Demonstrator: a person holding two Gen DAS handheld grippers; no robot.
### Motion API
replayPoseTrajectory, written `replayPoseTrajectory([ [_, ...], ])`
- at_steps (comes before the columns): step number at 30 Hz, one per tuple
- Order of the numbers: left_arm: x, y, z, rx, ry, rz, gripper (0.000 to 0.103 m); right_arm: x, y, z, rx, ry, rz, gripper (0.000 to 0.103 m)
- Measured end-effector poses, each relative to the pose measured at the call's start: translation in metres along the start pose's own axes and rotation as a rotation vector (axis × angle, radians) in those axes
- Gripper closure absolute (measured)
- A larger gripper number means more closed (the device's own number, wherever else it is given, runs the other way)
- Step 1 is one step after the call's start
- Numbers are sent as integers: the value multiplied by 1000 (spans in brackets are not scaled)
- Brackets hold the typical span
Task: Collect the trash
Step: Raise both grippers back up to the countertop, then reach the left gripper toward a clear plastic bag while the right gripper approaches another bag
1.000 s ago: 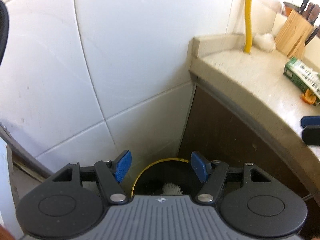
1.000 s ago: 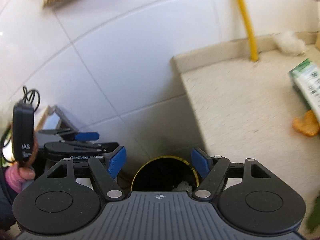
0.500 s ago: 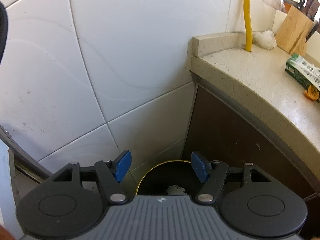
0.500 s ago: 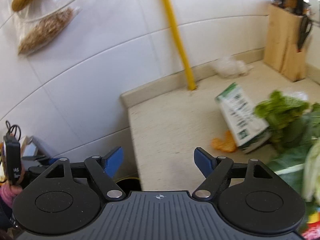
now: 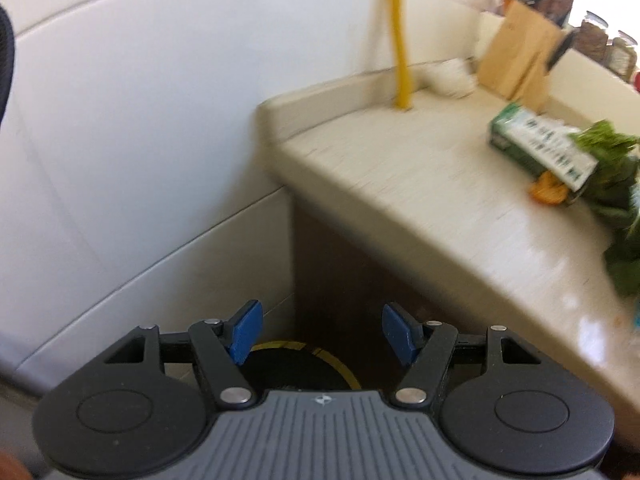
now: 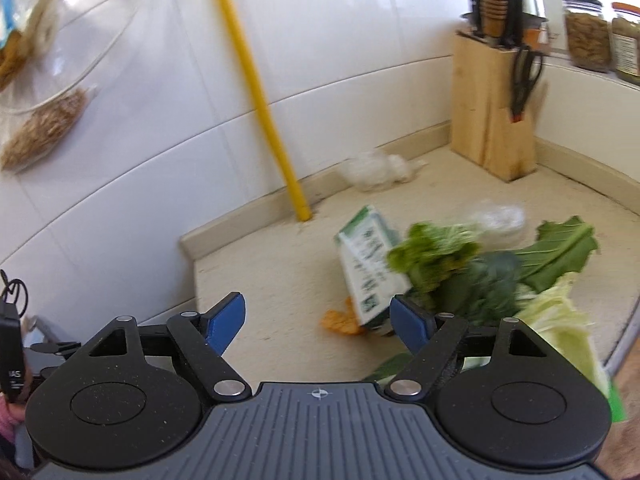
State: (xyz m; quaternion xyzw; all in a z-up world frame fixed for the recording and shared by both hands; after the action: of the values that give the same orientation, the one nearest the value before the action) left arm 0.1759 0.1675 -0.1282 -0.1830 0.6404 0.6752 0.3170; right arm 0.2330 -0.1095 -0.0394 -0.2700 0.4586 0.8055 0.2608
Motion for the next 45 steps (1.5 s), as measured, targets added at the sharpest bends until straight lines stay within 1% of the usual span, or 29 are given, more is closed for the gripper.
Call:
replayPoseTrajectory([
  [4, -28, -5, -24, 37, -39, -22, 40, -13, 8, -18, 14, -11, -33, 19],
  [9, -57, -14, -45, 48, -82, -34, 40, -31, 16, -47, 38, -37, -73, 19],
  [15, -92, -24, -65, 56, -122, -57, 39, -46, 11, -73, 69, -48, -76, 19],
  [18, -112, -29, -72, 64, -168, -82, 38, -54, 3, -78, 88, -48, -72, 19],
  [20, -126, -33, -75, 72, -196, -101, 34, -58, -1, -80, 101, -47, -74, 19],
  [23, -146, -42, -78, 92, -227, -129, 33, -65, -5, -80, 118, -47, -80, 19],
  [29, -193, -66, -89, 146, -303, -171, 33, -80, -7, -82, 187, -44, -106, 18],
  [33, -217, -78, -97, 174, -346, -195, 33, -87, -17, -86, 216, -56, -95, 18],
  [41, -255, -104, -119, 200, -446, -221, 32, -104, -40, -94, 264, -34, -63, 18],
  [45, -270, -118, -130, 200, -495, -229, 31, -110, -51, -101, 275, -25, -45, 18],
])
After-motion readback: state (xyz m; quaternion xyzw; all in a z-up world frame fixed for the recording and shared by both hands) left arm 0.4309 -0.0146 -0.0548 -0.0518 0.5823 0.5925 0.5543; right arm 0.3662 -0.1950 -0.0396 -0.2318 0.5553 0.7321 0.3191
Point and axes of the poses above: each gripper's, at about its wrist camera, not at the fingertips, and y roughly against the way its jaws point, z to its left, x to its underside, the point moved 9 cm from there along -y, roughly the way its jaws point, and after that the axes turned 13 degrees about -y, right-handed, at the moved point
